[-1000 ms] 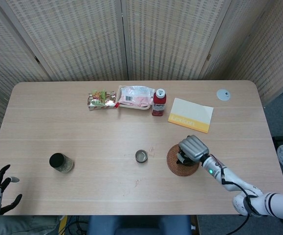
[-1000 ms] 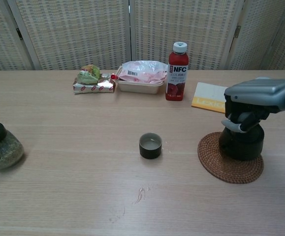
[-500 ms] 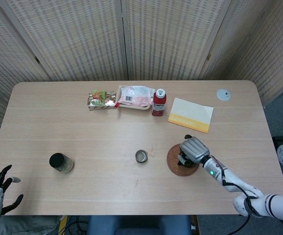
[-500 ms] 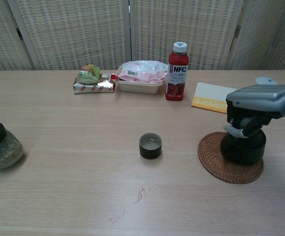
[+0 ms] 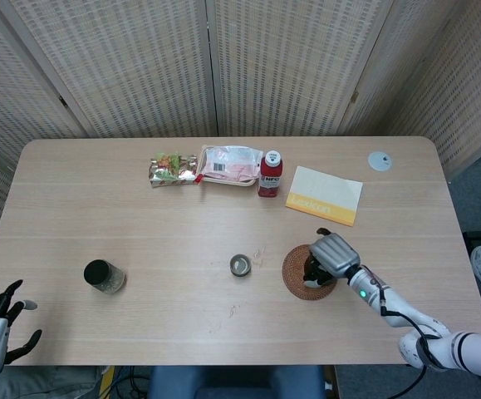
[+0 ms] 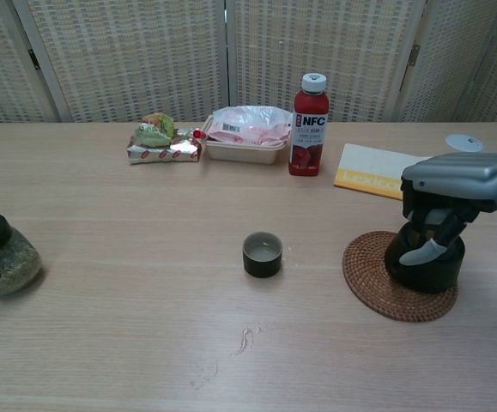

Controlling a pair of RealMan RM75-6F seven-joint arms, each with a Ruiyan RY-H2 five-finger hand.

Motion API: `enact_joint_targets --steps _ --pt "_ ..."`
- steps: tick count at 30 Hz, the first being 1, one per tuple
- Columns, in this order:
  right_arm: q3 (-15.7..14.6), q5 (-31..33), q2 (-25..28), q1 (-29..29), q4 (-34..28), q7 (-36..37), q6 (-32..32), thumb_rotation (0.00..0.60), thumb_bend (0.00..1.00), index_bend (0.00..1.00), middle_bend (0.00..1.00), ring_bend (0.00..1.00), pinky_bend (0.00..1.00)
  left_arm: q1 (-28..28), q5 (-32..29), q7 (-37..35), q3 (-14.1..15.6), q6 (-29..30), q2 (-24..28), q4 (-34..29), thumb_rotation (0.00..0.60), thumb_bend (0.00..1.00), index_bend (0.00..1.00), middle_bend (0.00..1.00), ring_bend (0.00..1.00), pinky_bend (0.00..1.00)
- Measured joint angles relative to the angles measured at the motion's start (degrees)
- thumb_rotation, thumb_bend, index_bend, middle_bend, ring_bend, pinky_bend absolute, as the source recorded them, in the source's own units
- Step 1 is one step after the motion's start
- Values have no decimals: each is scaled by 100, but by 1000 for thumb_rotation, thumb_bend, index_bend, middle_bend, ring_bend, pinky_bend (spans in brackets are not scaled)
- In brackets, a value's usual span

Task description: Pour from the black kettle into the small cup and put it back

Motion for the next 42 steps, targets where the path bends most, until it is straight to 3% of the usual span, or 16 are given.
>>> enact_joint_targets --steps 28,35,42 --pt "94 -205 -5 -135 -104 -11 29 362 0 984 934 831 158 -9 -33 -8 21 -33 -35 17 600 250 393 102 175 33" --pt "79 -120 -22 -138 -140 -327 -5 364 0 756 738 669 156 4 -28 -39 22 -2 -27 31 600 250 392 101 175 33" --pt "98 91 17 -167 -294 -649 6 365 0 415 429 369 140 -11 -20 -62 19 -18 -35 40 600 250 393 101 175 33"
